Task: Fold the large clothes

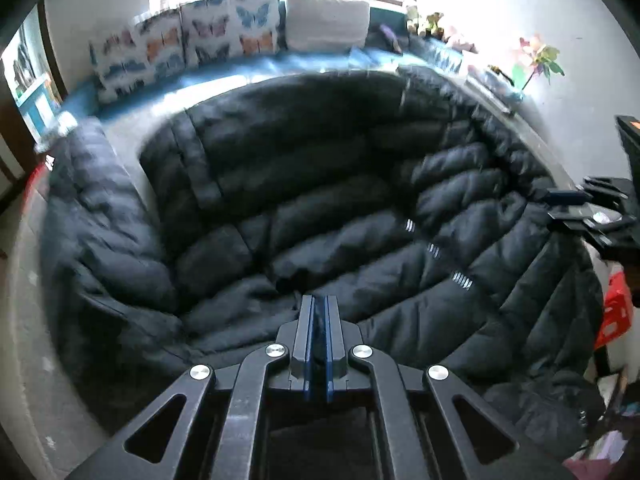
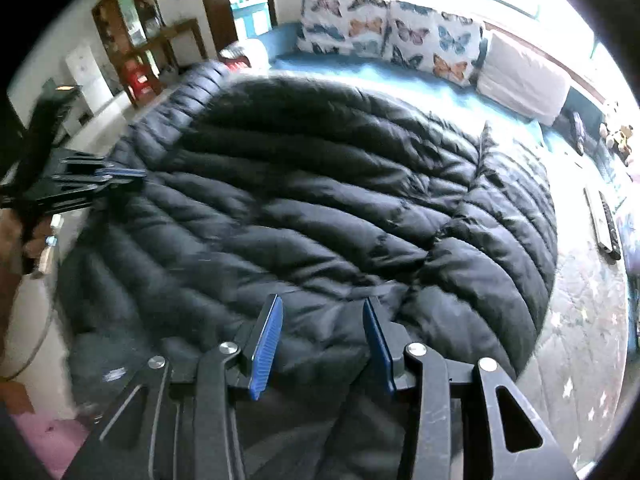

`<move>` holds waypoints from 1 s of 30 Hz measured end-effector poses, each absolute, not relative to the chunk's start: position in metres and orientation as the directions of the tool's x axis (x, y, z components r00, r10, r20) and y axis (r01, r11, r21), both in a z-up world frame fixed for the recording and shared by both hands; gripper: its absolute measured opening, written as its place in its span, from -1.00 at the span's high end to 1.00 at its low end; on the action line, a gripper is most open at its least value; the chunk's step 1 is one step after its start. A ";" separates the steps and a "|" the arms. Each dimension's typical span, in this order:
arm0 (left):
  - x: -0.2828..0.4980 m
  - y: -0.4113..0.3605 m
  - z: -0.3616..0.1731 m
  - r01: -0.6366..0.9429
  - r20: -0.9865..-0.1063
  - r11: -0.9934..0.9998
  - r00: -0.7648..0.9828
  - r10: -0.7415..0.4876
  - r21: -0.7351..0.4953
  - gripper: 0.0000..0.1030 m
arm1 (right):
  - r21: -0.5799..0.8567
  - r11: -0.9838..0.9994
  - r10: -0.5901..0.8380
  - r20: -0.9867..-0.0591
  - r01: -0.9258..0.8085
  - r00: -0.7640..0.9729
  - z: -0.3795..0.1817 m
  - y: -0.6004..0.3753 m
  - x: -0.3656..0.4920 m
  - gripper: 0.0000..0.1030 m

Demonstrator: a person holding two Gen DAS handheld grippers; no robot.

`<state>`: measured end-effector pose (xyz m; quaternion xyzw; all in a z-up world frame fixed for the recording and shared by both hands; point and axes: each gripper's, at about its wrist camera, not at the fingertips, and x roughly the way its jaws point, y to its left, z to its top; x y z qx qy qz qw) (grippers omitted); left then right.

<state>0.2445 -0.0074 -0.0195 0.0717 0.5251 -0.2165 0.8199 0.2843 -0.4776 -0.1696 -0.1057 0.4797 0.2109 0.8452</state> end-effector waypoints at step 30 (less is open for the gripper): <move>0.138 -0.021 -0.043 0.547 -0.923 0.830 0.257 -0.285 -0.104 0.91 | 0.002 0.600 0.455 -0.824 -0.800 0.339 -0.133 -0.397 0.085 0.11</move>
